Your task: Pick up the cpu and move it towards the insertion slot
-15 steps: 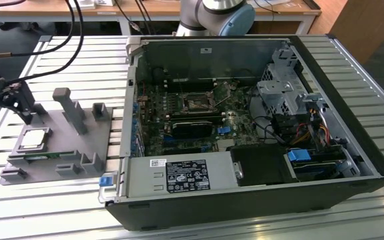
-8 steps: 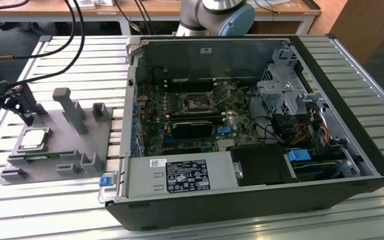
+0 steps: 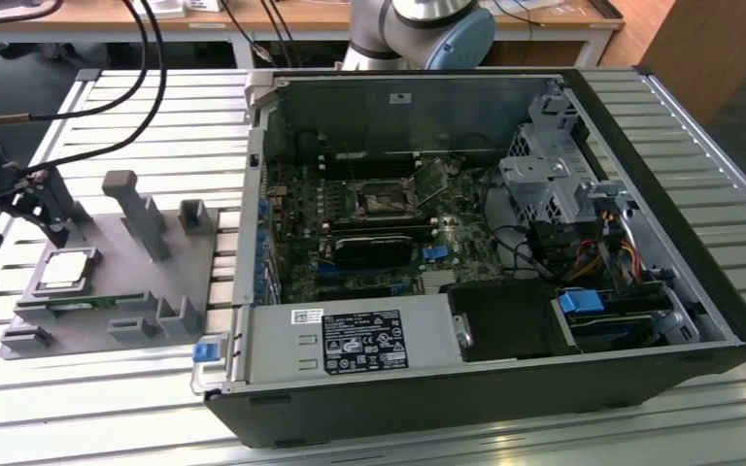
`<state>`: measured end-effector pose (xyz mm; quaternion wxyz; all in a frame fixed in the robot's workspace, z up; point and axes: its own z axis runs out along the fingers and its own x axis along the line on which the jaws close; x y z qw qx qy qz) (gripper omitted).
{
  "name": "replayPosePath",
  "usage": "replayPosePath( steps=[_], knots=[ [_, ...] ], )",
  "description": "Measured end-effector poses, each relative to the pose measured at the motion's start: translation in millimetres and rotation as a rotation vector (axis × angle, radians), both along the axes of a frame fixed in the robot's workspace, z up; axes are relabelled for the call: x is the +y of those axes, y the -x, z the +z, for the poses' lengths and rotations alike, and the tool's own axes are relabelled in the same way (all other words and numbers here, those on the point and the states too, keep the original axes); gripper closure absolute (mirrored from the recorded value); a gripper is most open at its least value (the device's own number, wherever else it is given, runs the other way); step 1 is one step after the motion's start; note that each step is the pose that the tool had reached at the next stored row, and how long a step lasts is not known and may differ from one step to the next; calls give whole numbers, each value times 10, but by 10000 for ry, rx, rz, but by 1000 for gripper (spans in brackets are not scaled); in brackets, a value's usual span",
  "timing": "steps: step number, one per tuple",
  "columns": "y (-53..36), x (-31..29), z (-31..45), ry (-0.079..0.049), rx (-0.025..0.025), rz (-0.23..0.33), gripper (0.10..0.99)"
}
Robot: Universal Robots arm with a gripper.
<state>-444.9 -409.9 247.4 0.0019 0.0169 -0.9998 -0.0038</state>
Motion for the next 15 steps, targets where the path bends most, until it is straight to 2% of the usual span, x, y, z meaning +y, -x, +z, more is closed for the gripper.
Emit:
replayPosePath(
  steps=[7,15],
  knots=[
    [0,0,-55,2,0,0,365],
    [-1,0,-117,91,0,0,365]
  ],
)
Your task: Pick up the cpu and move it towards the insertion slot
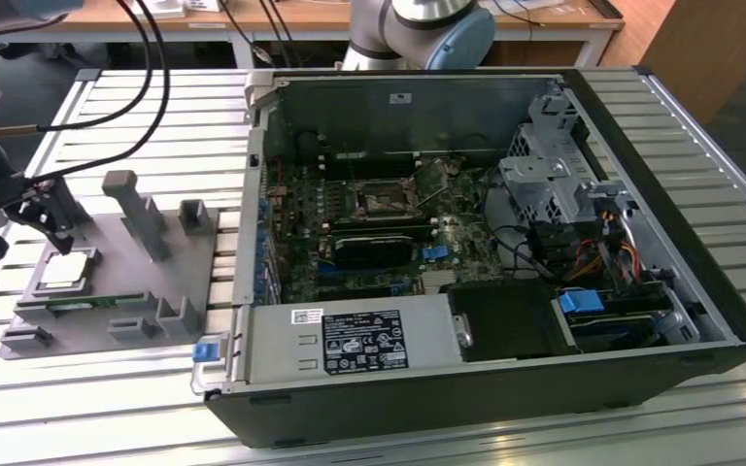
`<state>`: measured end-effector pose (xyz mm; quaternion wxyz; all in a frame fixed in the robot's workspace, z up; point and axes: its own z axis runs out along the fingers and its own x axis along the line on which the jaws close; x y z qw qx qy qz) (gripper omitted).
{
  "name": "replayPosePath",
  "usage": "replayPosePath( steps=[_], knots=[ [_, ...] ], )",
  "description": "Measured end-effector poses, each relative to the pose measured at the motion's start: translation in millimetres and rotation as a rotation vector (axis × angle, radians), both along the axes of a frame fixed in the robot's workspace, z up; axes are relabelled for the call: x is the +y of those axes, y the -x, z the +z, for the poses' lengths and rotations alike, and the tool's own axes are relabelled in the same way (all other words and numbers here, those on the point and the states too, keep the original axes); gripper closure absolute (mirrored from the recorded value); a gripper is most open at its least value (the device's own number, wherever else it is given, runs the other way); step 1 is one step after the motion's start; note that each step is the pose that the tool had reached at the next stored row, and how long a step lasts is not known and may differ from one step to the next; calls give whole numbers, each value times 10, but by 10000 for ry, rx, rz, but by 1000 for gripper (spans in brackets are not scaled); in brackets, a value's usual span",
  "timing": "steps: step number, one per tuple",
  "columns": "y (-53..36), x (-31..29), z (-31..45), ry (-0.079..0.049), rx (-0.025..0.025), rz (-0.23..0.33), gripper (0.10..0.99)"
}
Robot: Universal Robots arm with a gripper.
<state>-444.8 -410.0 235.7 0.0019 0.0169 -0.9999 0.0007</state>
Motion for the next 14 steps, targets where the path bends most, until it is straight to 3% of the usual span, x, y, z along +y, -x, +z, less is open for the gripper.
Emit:
replayPosePath(
  steps=[6,10,14],
  knots=[
    [-18,1,-95,1,-1,-1,365],
    [-19,0,-133,-214,-1,0,365],
    [-19,1,-189,-256,1,102,365]
  ],
)
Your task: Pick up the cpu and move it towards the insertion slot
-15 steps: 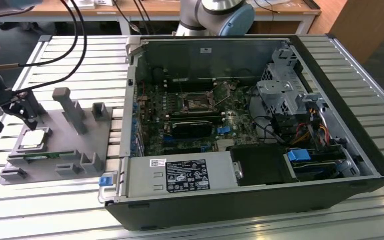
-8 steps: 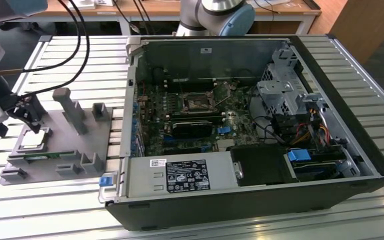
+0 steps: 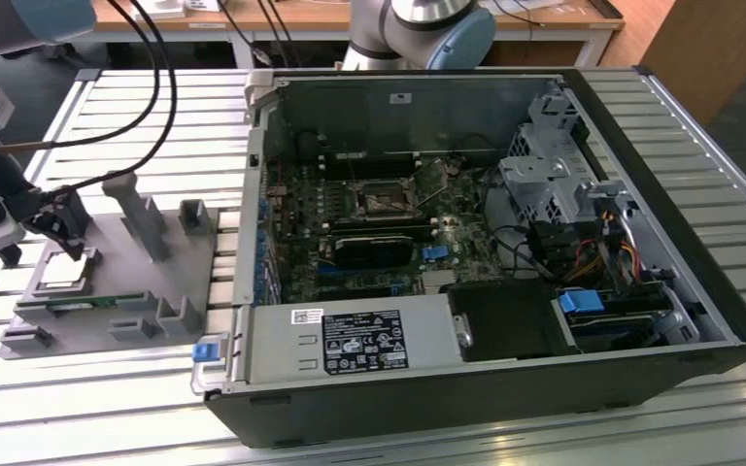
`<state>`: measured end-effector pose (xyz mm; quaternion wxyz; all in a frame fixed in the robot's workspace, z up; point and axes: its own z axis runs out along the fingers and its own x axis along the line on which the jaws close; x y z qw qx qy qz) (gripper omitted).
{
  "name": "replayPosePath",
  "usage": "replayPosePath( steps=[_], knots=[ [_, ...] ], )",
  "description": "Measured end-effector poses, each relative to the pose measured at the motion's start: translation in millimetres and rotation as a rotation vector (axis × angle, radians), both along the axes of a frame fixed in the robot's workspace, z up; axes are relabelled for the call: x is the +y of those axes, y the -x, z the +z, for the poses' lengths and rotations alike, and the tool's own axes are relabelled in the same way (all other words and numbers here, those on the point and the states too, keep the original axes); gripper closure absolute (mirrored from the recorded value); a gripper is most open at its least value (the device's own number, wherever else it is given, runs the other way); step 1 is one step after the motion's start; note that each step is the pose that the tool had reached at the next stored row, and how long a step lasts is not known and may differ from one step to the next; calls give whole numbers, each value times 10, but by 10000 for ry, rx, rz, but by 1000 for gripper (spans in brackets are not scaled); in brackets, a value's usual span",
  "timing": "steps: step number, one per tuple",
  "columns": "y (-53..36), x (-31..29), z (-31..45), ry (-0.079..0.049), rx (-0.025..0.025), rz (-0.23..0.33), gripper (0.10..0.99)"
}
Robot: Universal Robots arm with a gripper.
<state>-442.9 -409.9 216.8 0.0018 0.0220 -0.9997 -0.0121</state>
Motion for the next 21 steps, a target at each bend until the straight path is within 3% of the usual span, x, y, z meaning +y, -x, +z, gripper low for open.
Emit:
replayPosePath(
  steps=[9,21],
  knots=[
    [0,3,-146,-1,-1,35,365],
    [-1,38,-253,-1,0,-65,365]
  ],
)
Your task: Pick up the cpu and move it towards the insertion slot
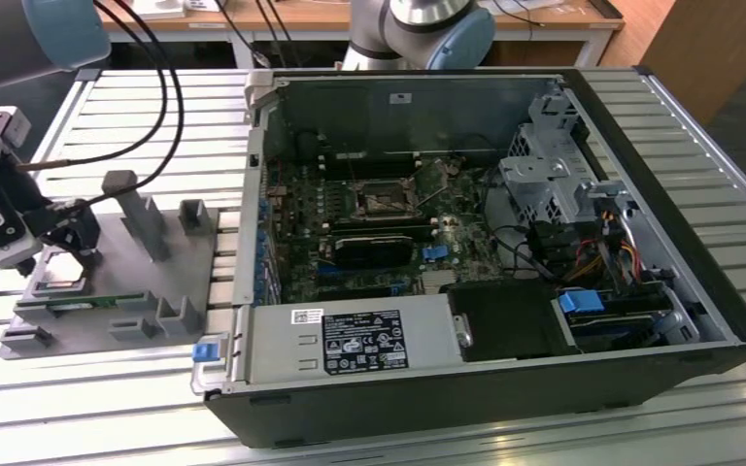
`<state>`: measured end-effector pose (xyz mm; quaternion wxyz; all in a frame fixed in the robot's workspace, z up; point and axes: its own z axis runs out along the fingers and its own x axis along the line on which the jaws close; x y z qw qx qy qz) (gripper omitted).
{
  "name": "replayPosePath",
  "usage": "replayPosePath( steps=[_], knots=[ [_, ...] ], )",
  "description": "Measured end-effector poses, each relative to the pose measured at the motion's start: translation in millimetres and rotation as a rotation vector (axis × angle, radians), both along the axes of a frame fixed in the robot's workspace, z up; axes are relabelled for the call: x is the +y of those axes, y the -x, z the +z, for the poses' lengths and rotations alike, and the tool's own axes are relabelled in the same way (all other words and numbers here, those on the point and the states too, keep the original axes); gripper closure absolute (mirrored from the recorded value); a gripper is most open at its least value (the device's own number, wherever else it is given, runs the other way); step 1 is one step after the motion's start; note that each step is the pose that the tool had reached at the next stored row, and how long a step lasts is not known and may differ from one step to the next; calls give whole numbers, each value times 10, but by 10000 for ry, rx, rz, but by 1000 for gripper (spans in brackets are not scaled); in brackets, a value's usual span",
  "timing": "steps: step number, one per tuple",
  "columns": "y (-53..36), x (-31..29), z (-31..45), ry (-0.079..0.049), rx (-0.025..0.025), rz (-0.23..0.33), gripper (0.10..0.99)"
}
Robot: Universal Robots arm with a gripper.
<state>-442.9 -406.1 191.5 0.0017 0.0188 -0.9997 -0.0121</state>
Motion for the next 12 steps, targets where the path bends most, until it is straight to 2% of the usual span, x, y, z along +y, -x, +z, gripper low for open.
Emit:
replayPosePath(
  steps=[7,9,10,12],
  knots=[
    [1,7,-44,1,2,-109,365],
    [0,8,-51,1,2,-133,380],
    [0,8,-54,0,1,-139,447],
    [0,8,-63,-1,-1,-155,447]
  ],
)
